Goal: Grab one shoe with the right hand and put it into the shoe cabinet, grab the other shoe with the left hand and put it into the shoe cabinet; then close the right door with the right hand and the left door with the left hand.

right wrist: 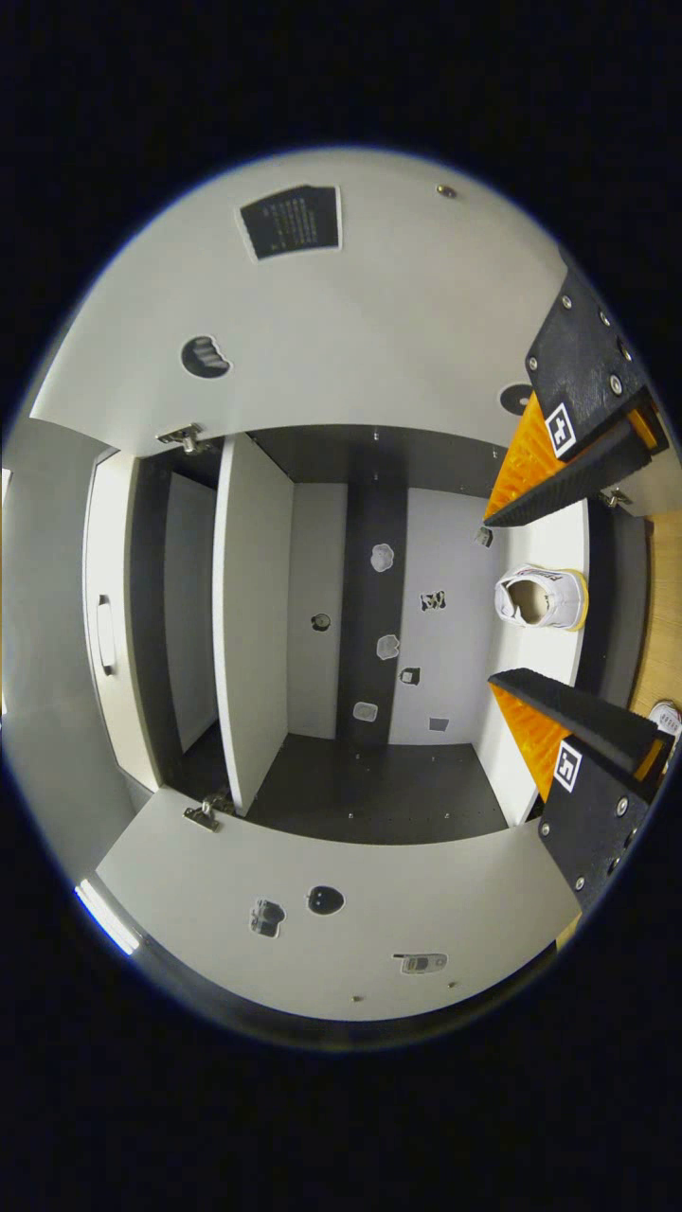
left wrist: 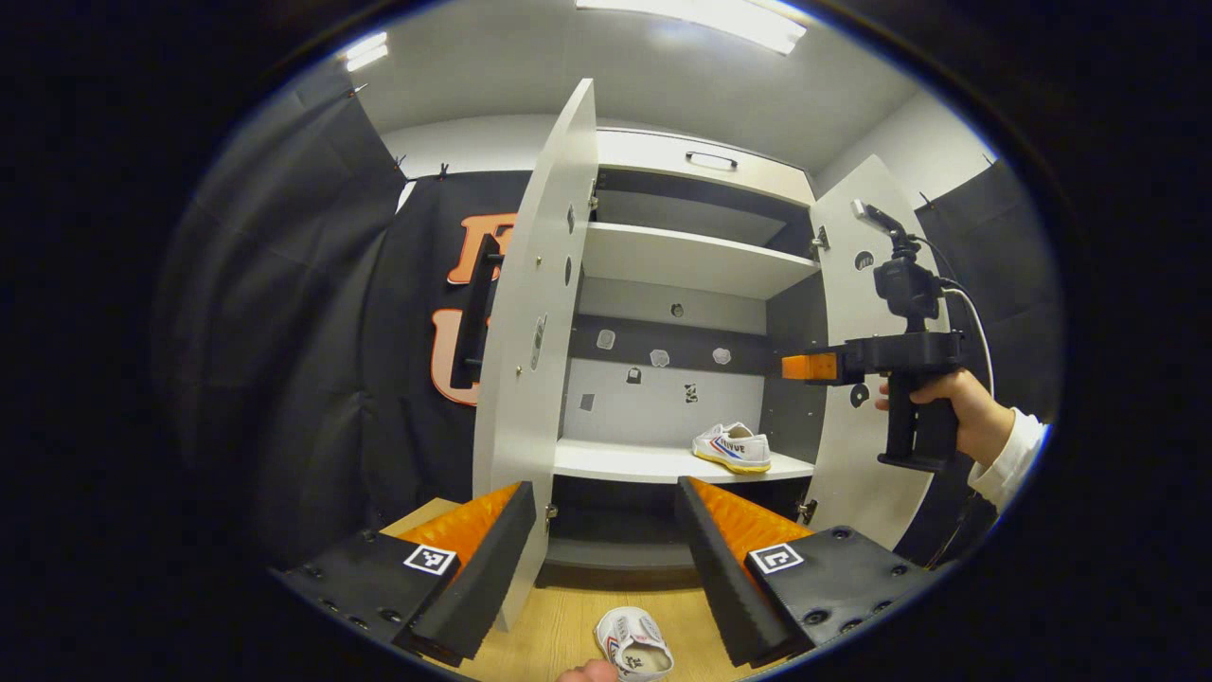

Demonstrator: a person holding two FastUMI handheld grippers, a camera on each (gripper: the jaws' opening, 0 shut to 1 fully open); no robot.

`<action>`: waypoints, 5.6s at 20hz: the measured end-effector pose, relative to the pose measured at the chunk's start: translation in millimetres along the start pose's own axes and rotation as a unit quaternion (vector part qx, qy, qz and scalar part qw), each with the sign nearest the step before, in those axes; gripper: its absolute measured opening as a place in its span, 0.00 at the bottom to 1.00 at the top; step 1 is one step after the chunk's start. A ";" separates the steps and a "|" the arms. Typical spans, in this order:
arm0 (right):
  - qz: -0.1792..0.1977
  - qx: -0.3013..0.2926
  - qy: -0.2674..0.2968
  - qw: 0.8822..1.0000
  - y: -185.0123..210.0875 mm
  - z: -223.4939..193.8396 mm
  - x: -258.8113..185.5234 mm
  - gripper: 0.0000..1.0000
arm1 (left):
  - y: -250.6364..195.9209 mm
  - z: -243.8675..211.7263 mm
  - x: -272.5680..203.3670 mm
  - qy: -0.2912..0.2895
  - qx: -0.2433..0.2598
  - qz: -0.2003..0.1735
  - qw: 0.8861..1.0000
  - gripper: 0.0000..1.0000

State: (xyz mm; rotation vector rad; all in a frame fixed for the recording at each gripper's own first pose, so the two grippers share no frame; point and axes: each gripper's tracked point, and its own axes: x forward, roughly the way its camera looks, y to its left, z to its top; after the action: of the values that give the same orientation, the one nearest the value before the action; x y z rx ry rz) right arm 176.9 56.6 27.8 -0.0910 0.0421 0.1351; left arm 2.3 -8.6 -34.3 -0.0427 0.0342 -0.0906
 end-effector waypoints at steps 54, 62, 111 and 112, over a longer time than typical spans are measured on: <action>-0.095 0.033 0.000 0.995 -66.7 -84.5 -200.8 0.94 | -28.5 -176.6 32.1 0.249 -0.048 0.026 0.967 0.12; -0.089 0.033 -0.012 0.995 -67.6 -77.7 -207.1 0.94 | -38.2 13.6 163.6 0.122 -0.060 0.023 0.991 0.12; -0.061 0.053 0.004 0.997 -66.9 -87.6 -208.0 0.94 | -33.2 33.8 263.3 0.116 0.006 0.034 0.993 0.96; -0.058 0.054 0.002 0.997 -65.7 -86.2 -206.2 0.94 | -37.8 45.8 248.8 0.103 0.002 0.023 0.994 0.96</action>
State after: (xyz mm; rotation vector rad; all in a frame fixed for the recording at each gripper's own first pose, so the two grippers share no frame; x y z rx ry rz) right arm -21.3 -43.6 -42.3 0.0142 0.0474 0.0159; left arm 248.3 -67.0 5.1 -0.0287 0.2409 -0.0494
